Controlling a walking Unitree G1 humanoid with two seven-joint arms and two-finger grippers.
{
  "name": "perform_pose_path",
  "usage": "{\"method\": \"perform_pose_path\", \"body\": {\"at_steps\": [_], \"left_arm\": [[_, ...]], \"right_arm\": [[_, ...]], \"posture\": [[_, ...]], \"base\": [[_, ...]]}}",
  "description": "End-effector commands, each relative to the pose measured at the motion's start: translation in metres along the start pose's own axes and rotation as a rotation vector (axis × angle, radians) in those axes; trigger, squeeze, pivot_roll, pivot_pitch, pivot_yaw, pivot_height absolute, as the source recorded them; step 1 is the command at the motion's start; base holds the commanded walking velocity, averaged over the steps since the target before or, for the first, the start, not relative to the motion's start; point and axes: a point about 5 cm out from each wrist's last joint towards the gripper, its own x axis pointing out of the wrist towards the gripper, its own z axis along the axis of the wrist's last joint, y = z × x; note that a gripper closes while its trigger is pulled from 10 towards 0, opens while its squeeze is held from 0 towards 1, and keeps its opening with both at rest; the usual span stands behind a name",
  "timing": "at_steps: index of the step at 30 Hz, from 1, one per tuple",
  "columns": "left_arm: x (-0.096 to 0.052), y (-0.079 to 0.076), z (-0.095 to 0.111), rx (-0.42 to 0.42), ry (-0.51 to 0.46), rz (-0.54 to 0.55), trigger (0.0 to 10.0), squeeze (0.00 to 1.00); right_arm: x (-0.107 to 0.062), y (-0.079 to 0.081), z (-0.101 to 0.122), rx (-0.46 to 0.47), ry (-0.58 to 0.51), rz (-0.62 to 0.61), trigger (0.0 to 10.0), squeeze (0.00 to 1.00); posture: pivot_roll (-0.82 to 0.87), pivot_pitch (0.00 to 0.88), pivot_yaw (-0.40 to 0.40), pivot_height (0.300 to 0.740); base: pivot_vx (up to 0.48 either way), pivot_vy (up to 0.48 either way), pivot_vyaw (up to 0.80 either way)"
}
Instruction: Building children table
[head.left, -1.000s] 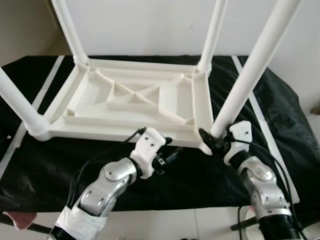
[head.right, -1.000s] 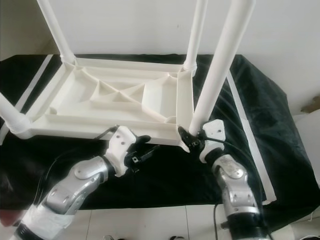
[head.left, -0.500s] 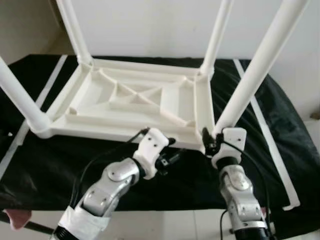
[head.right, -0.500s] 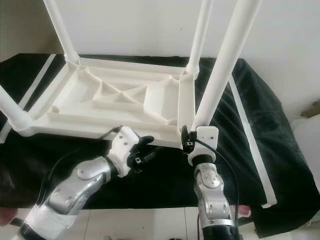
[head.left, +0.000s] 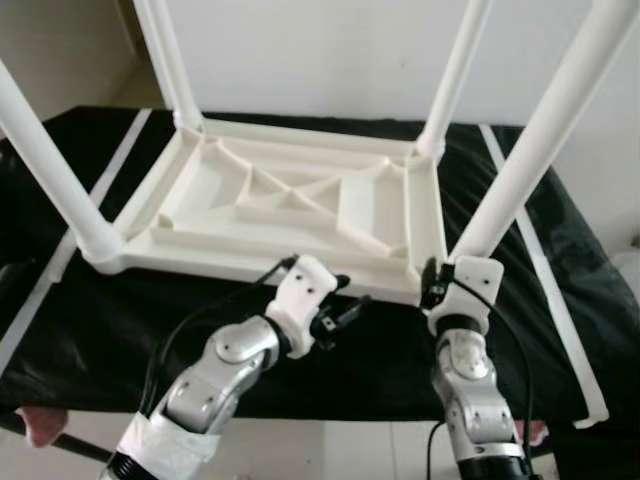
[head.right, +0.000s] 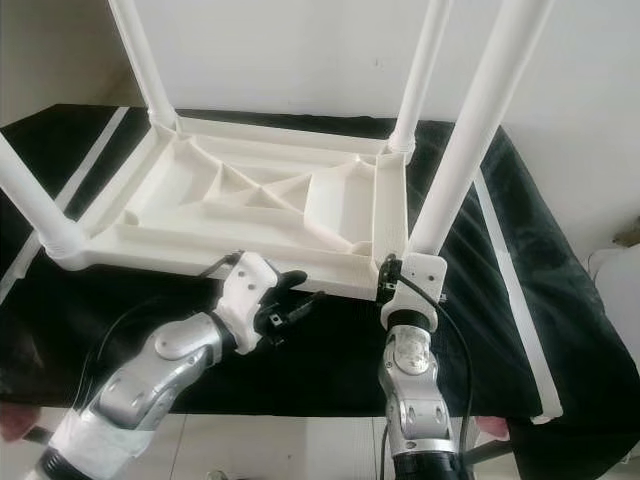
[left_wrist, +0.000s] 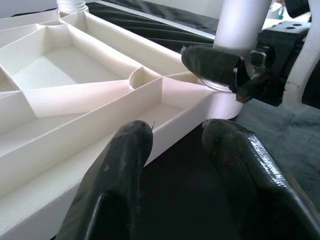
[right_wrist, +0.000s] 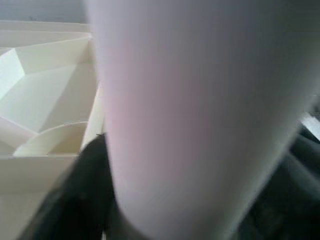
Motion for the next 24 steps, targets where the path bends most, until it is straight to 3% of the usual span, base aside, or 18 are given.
{"method": "perform_pose_path", "body": {"at_steps": [1,11,12,13,14,18,24], "left_arm": [[-0.001,-0.006,-0.001,0.009,0.01,-0.081,10.0,0.0],[-0.001,-0.005,0.0,0.009,0.01,-0.081,10.0,0.0],[-0.001,-0.005,0.0,0.009,0.01,-0.083,10.0,0.0],[-0.001,-0.005,0.0,0.009,0.011,-0.085,10.0,0.0],[-0.001,-0.005,0.0,0.009,0.011,-0.085,10.0,0.0],[-0.001,-0.004,0.0,0.013,0.013,-0.094,10.0,0.0],[-0.001,-0.004,0.001,0.017,0.013,-0.099,10.0,0.0]], "right_arm": [[-0.007,-0.005,-0.012,0.014,0.047,0.004,10.0,1.0],[-0.004,-0.006,0.003,0.04,-0.021,0.193,10.0,1.0],[-0.002,-0.008,0.006,0.043,-0.03,0.255,10.0,1.0],[0.001,-0.009,0.009,0.038,-0.044,0.323,10.0,0.0],[0.001,-0.009,0.009,0.038,-0.044,0.323,10.0,0.0],[0.014,-0.013,0.02,-0.036,-0.094,0.545,10.0,0.0],[0.026,-0.013,0.022,-0.075,-0.096,0.629,10.0,0.0]], "posture": [[-0.12,0.119,-0.024,0.74],[-0.12,0.122,-0.022,0.74],[-0.12,0.122,-0.018,0.74],[-0.12,0.121,-0.015,0.74],[-0.12,0.121,-0.015,0.74],[-0.13,0.121,-0.003,0.74],[-0.12,0.12,0.001,0.74]], "base": [[0.0,0.0,0.0],[0.0,0.0,0.0],[0.0,0.0,0.0],[0.0,0.0,0.0],[0.0,0.0,0.0],[0.0,0.0,0.0],[0.0,0.0,0.0]]}}
